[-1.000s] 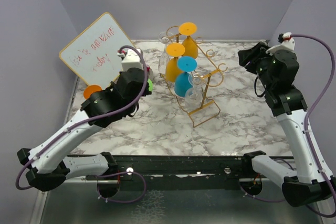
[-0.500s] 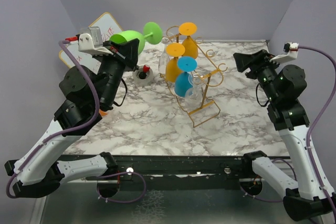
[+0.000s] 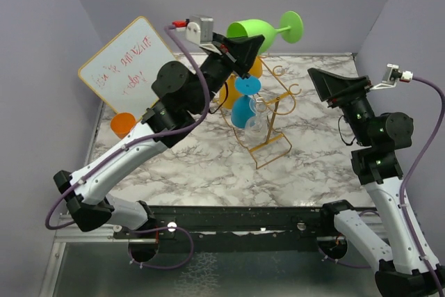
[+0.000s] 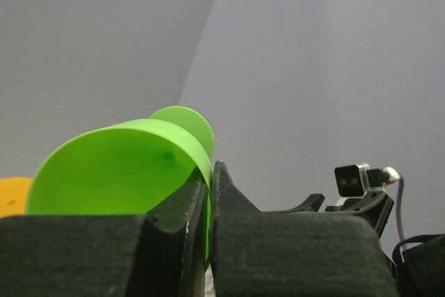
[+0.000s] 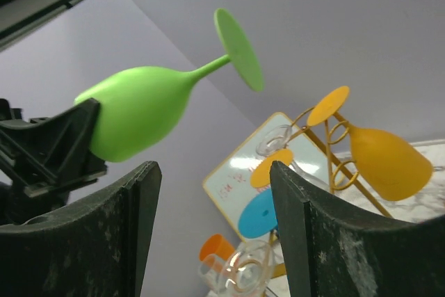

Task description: Place the wine glass upside down on the wine glass rack

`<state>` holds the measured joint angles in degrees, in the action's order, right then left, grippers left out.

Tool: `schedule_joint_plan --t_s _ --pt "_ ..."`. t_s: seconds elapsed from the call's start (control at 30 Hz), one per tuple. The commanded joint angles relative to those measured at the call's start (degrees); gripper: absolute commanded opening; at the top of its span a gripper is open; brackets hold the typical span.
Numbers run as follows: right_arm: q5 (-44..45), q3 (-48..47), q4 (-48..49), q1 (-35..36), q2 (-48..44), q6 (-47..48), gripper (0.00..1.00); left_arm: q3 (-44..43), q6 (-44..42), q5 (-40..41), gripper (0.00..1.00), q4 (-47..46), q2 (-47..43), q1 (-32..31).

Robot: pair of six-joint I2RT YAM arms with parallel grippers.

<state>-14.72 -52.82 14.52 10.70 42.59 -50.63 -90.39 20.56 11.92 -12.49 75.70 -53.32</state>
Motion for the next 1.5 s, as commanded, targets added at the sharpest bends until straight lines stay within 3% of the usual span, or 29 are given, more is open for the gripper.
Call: schedule_joint_plan --t_s 0.0,0.2,0.37,0.47,0.73,0.9,1.27,1.37,1.47 --pt "-2.5 0.9 8.8 -0.1 0.4 -9.9 0.69 -3.6 2.7 -9.4 0.00 -7.2 3.9 0.0" --pt "2.8 1.4 7.3 -0.1 1.4 -20.2 0.64 -2.5 5.3 -14.7 0.00 -12.6 7.5 -0.2" --pt "3.7 4.2 14.6 -0.1 3.7 -29.4 0.54 0.0 4.9 -16.9 0.00 -18.0 8.6 -0.8" --pt "4.6 5.0 18.5 -0.1 4.4 -32.6 0.53 0.9 3.8 -17.2 0.00 -19.6 9.0 -1.2" --pt "6.7 2.4 20.6 -0.1 5.5 -31.6 0.61 1.7 3.1 -18.3 0.00 -20.9 9.9 -2.0" --pt "7.3 1.4 20.6 -0.1 6.3 -31.7 0.61 2.2 3.3 -19.4 0.00 -21.4 10.2 -2.3" --pt "9.8 2.9 21.3 -0.1 6.6 -35.4 0.49 6.1 3.3 -22.2 0.00 -24.2 9.8 -2.7" --pt "9.5 3.2 22.2 -0.1 6.7 -35.9 0.38 7.3 3.5 -22.5 0.00 -24.9 9.7 -2.8" --pt "8.2 2.9 22.7 -0.1 7.3 -37.0 0.35 8.6 4.4 -23.0 0.00 -26.3 9.7 -2.8"
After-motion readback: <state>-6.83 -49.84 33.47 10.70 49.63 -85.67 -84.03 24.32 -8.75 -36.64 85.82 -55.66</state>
